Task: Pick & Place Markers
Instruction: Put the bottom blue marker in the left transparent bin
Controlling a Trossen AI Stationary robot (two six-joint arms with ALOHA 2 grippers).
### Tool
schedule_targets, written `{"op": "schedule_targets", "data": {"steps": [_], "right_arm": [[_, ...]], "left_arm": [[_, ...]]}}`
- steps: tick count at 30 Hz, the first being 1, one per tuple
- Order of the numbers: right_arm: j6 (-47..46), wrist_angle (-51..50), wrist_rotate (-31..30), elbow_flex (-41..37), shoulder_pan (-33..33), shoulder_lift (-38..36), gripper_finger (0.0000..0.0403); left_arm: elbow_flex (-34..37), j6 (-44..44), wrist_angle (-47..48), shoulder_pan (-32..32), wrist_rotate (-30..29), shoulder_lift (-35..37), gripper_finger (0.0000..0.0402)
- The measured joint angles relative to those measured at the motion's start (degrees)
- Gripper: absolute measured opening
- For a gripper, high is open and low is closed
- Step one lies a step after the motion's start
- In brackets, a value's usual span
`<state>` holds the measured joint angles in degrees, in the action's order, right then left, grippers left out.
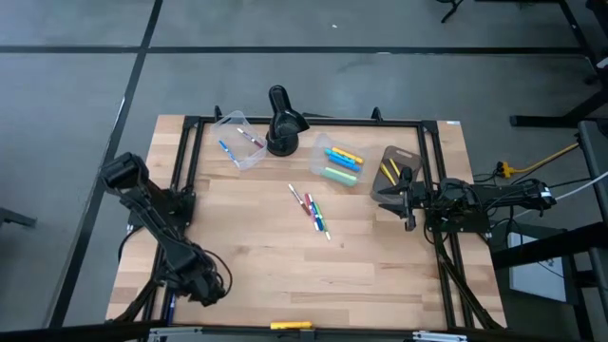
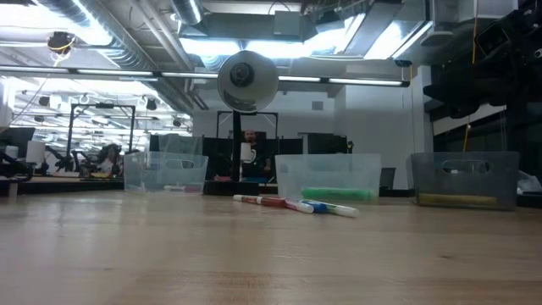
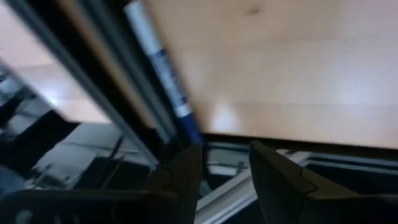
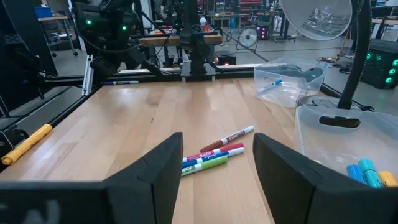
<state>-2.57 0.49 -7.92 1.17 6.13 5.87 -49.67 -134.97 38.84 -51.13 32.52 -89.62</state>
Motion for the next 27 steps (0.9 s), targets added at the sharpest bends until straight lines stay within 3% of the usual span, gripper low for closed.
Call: {"op": "schedule_targets", "data": {"steps": [14, 20, 27], "right_arm": [[0.0, 0.0, 0.0, 0.0, 0.0, 0.0, 0.0194], [0.0, 0.0, 0.09, 0.0, 0.0, 0.0, 0.0194], [-0.02, -0.04, 1.01, 0.0, -0.01, 0.0, 0.0194]], "left_arm": [[-0.2, 0.32, 0.46, -1.52, 4.09, -5.33, 0.0129], [0.18, -0.09, -0.57, -2.04, 0.88, -6.98, 0.0129], [2.47, -0.14, -2.42, -2.39, 2.05, -6.93, 0.0129]]}}
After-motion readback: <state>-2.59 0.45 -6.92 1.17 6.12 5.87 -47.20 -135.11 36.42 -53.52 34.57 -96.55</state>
